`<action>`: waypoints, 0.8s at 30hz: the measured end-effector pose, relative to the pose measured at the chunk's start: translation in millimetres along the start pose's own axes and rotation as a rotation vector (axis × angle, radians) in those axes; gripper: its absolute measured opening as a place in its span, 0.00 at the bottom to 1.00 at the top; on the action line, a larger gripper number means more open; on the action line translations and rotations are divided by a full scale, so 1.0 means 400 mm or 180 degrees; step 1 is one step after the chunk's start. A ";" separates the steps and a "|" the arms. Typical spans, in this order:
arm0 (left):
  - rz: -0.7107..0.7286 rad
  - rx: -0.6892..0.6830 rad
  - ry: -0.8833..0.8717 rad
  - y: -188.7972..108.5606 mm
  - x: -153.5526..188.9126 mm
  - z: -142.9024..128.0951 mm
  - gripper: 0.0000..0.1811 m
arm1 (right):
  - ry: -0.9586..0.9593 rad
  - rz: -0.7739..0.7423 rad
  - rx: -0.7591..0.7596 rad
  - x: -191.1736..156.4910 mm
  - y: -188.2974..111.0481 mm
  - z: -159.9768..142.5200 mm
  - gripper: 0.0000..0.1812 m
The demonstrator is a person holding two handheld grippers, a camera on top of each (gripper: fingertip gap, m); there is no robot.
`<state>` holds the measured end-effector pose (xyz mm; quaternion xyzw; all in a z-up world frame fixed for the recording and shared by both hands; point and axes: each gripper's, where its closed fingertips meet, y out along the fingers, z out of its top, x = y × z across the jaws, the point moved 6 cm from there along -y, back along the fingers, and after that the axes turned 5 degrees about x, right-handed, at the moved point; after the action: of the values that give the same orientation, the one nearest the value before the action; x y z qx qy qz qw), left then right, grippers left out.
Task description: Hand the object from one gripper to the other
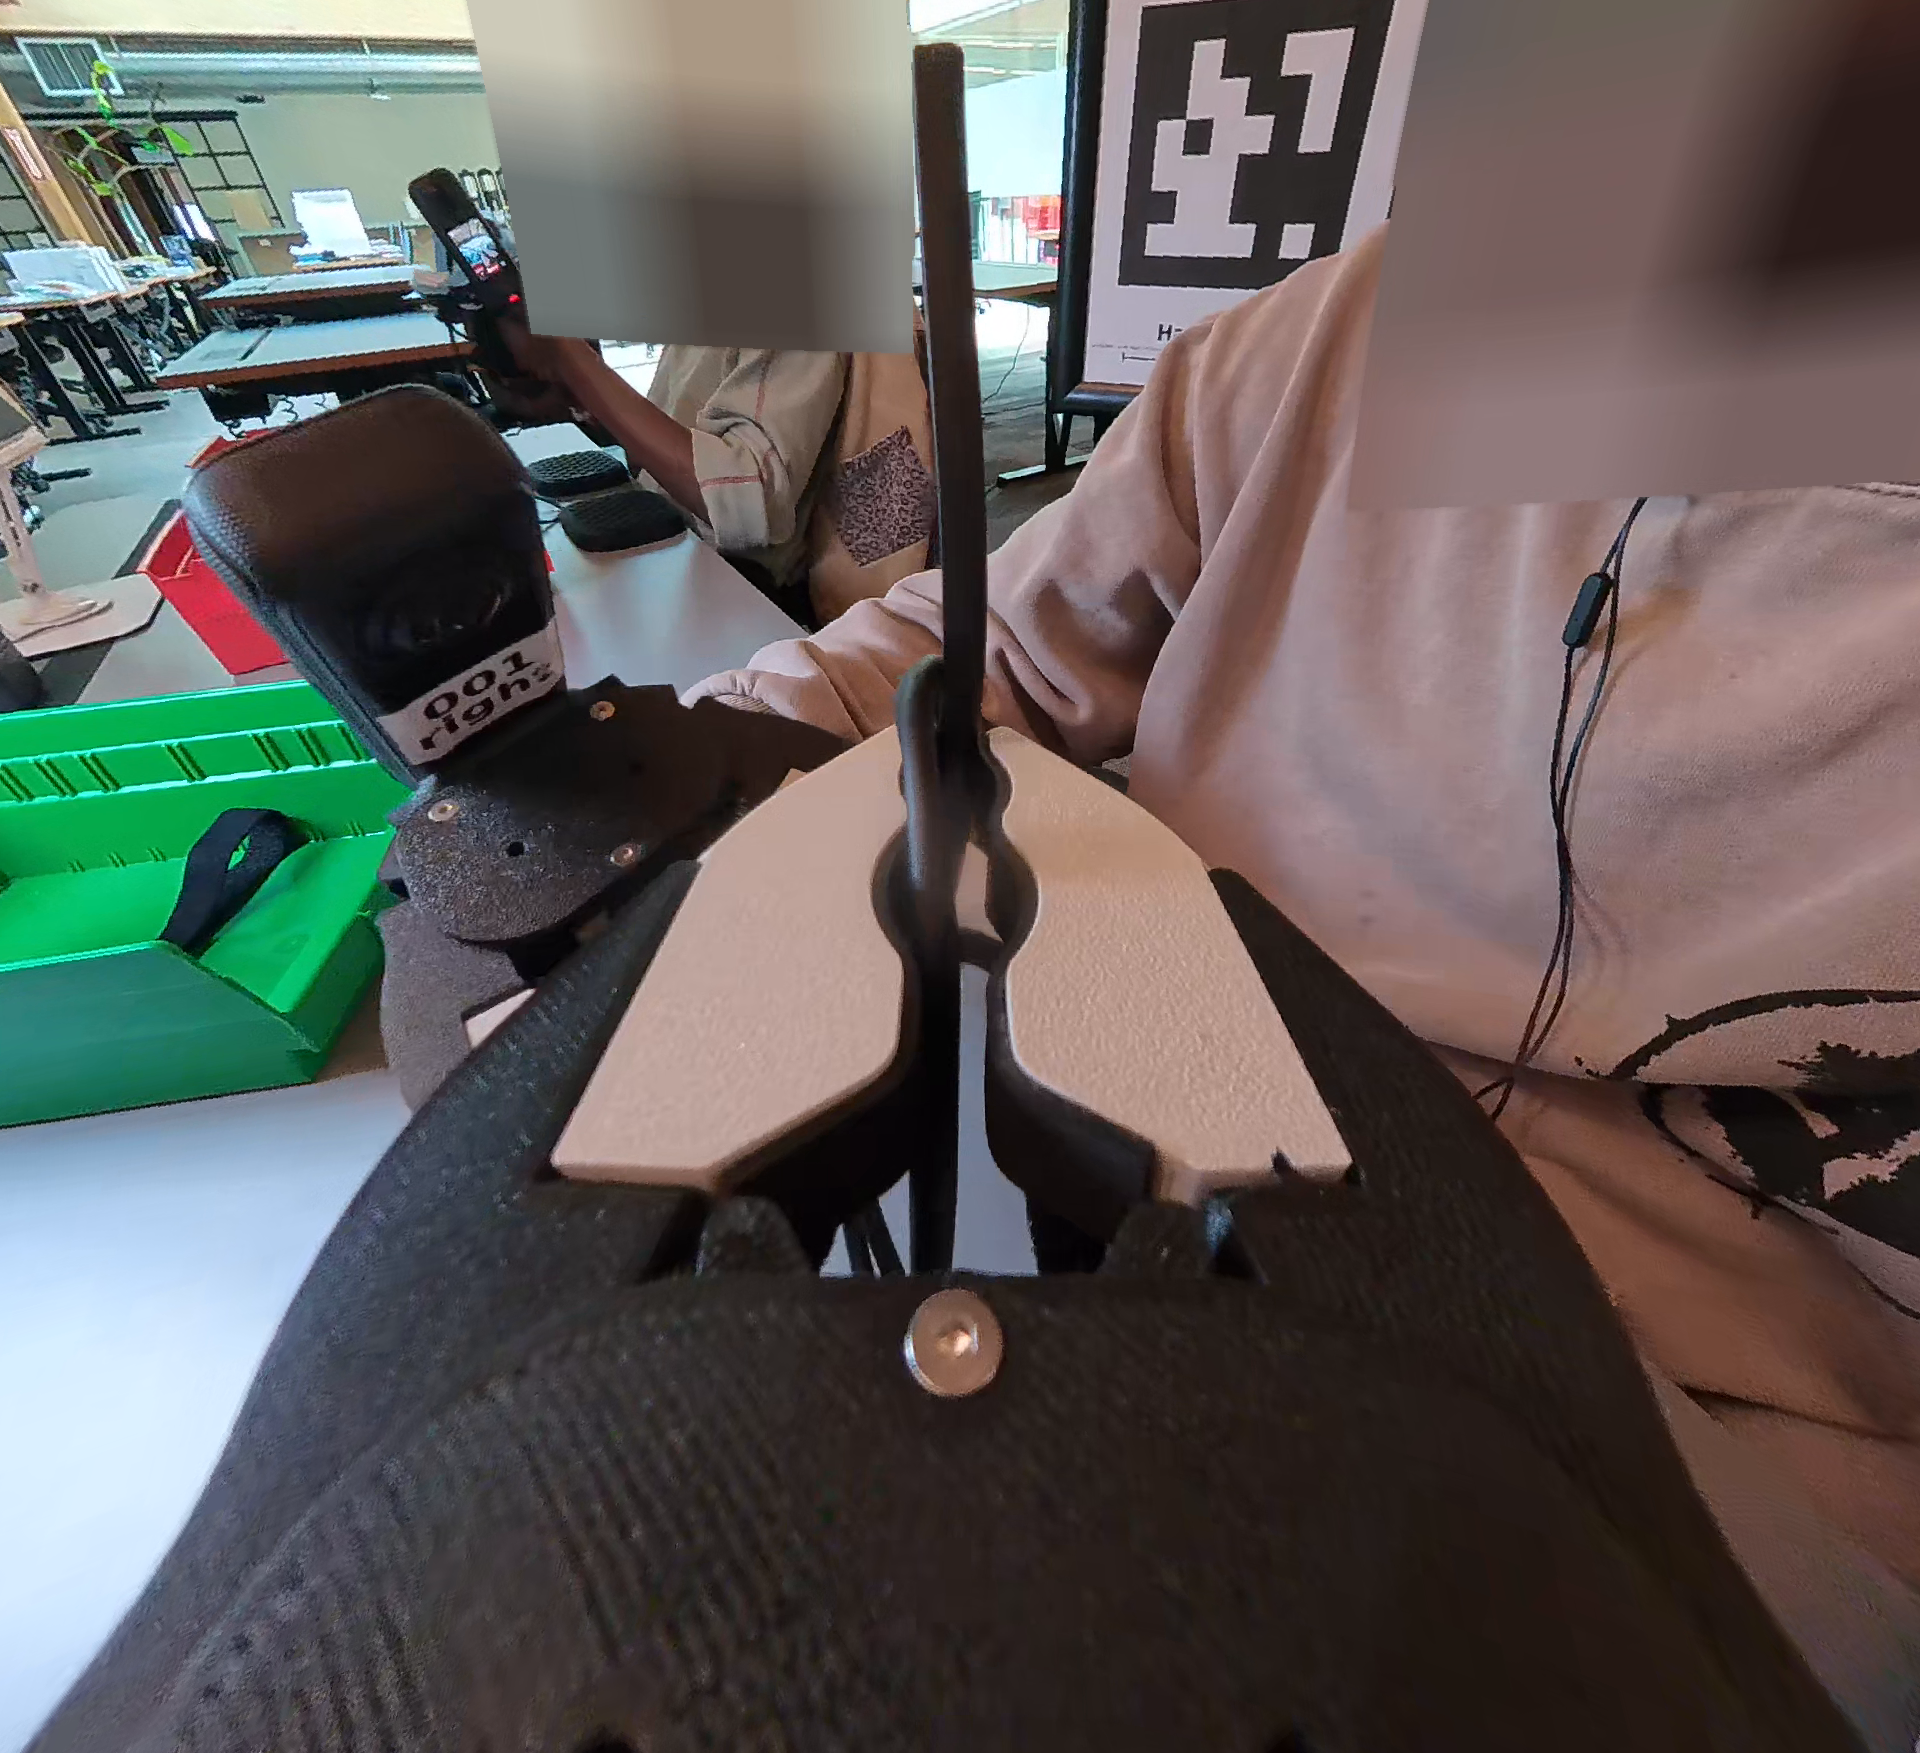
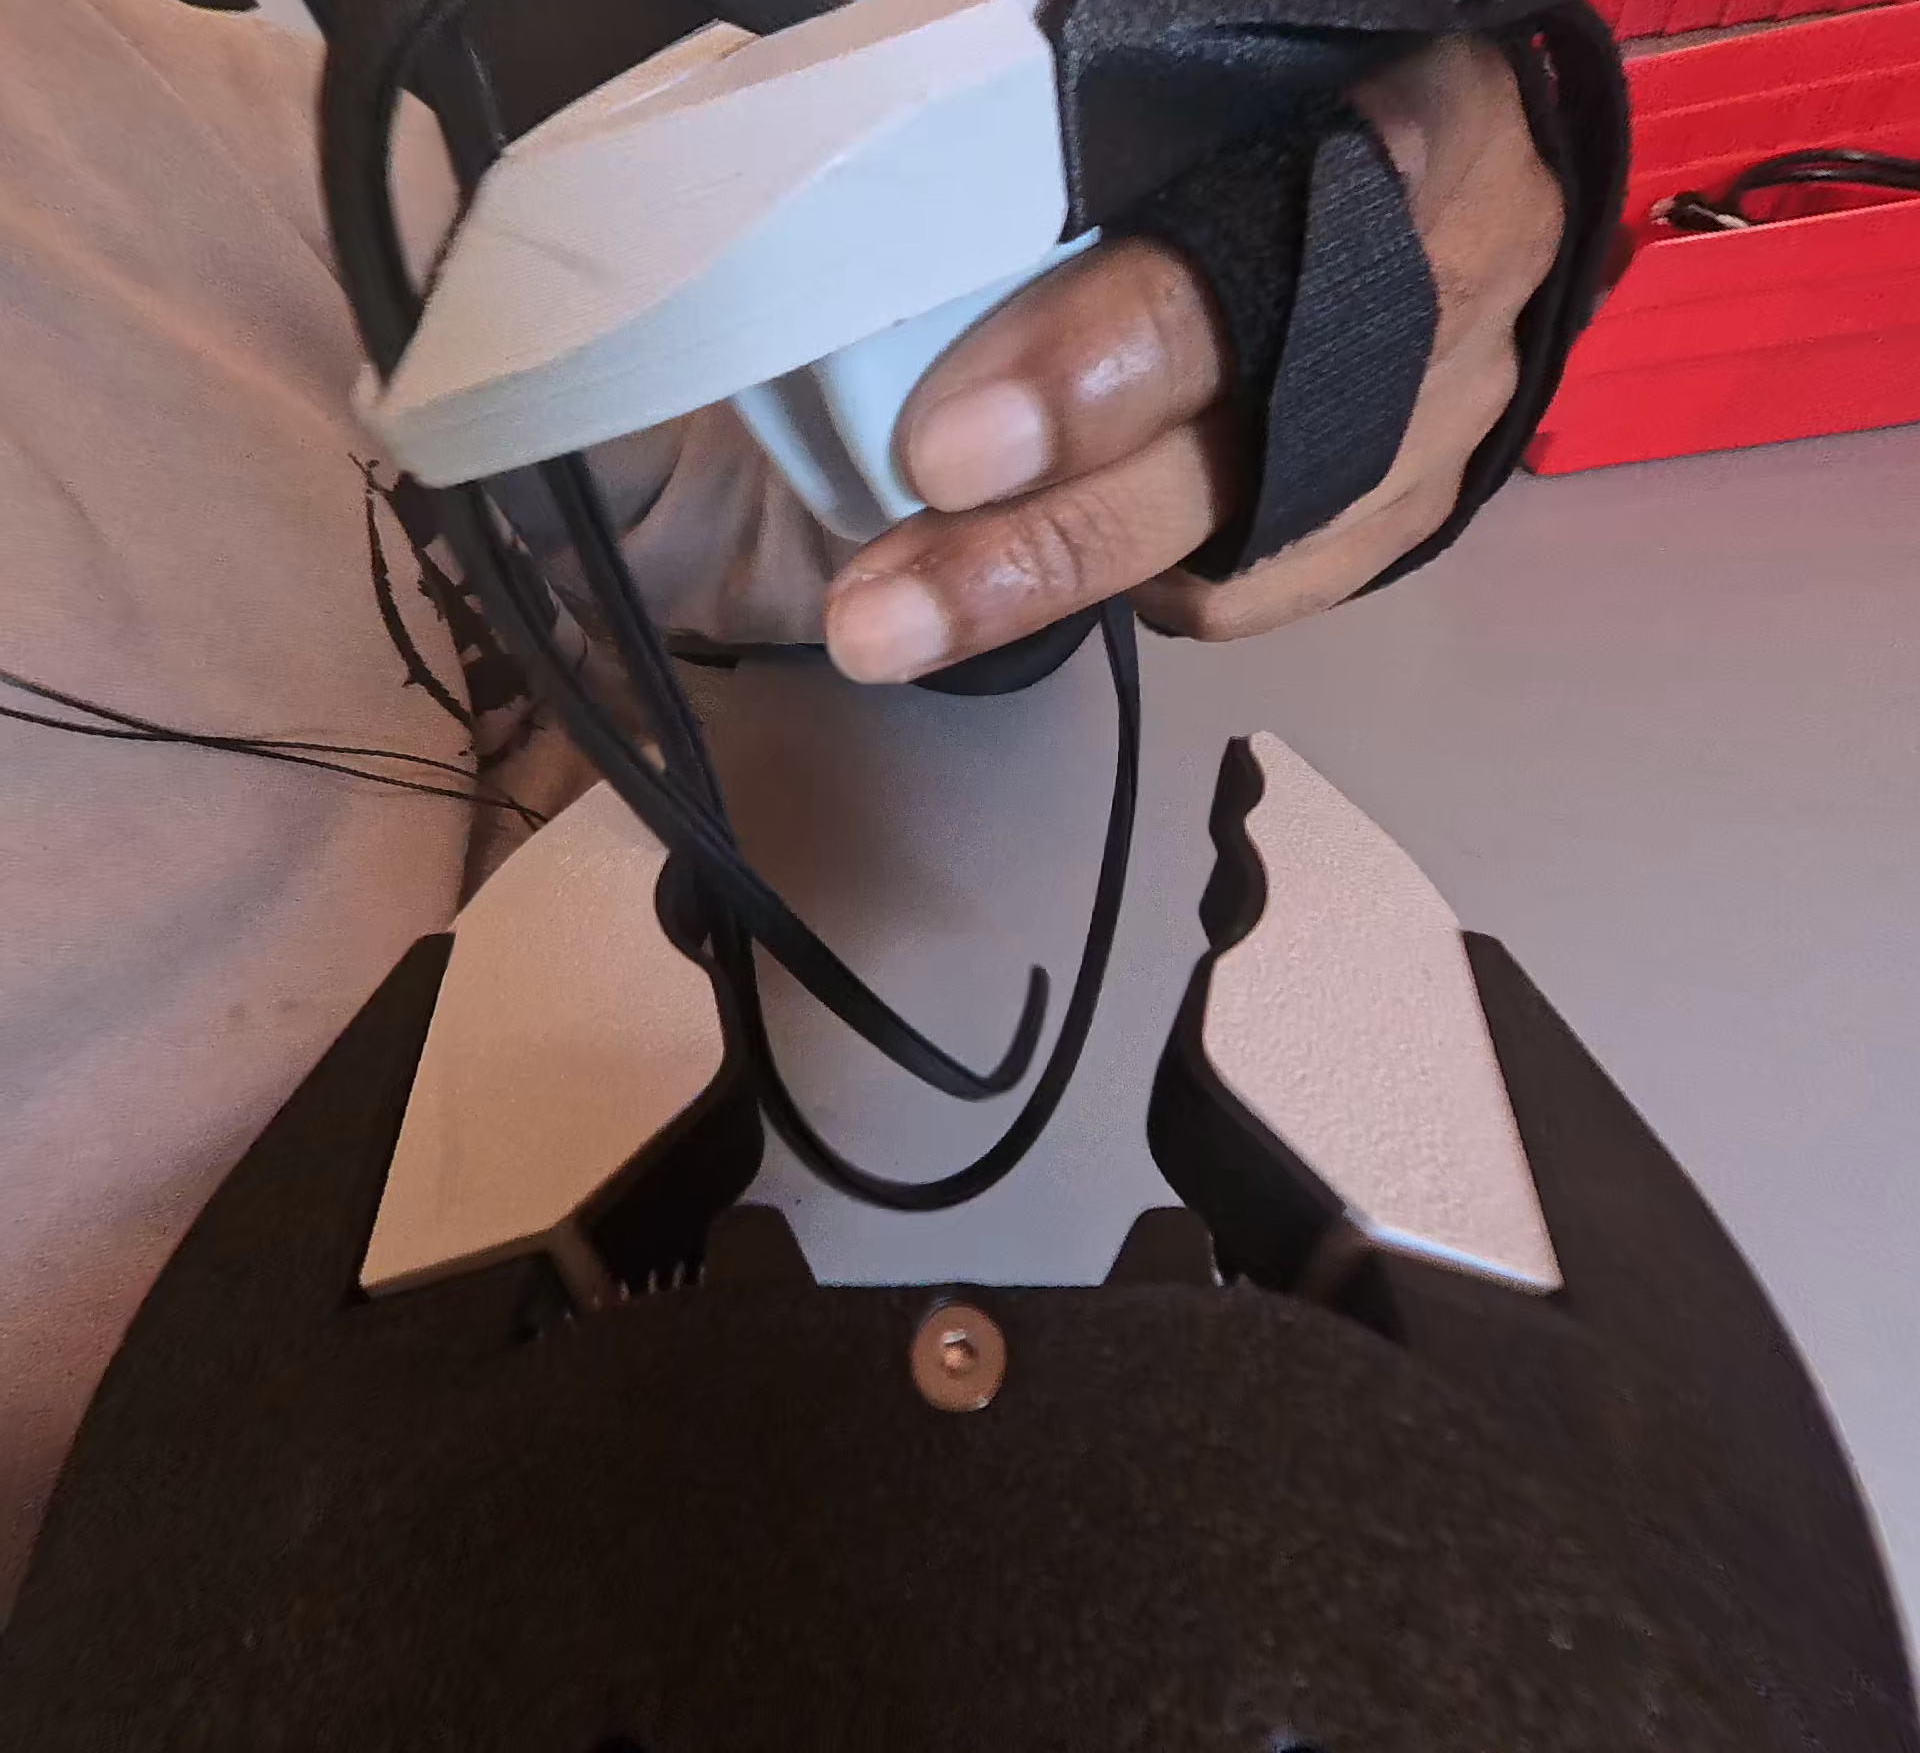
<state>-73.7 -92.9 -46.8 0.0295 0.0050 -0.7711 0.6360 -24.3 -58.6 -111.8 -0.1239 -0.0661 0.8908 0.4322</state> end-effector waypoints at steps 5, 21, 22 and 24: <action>-0.0132 0.0057 -0.0073 0.027 0.004 -0.010 0.04 | 0.0049 0.0209 0.0033 -0.012 0.041 -0.017 0.48; 0.0818 0.0352 0.0048 -0.131 -0.064 0.036 0.07 | -0.0358 -0.0709 -0.0042 0.053 -0.072 0.011 0.02; 0.0876 0.0327 0.0029 -0.144 -0.067 0.038 0.08 | -0.0461 -0.0916 -0.0173 0.063 -0.086 0.010 0.02; 0.1058 0.0242 0.0078 -0.172 -0.073 0.041 0.08 | -0.0567 -0.1189 -0.0332 0.073 -0.111 0.014 0.02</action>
<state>-136.2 -51.8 -31.1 0.0633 -0.0213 -0.6545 0.7531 -9.5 -8.2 -101.3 -0.0524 -0.1718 0.7980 0.5752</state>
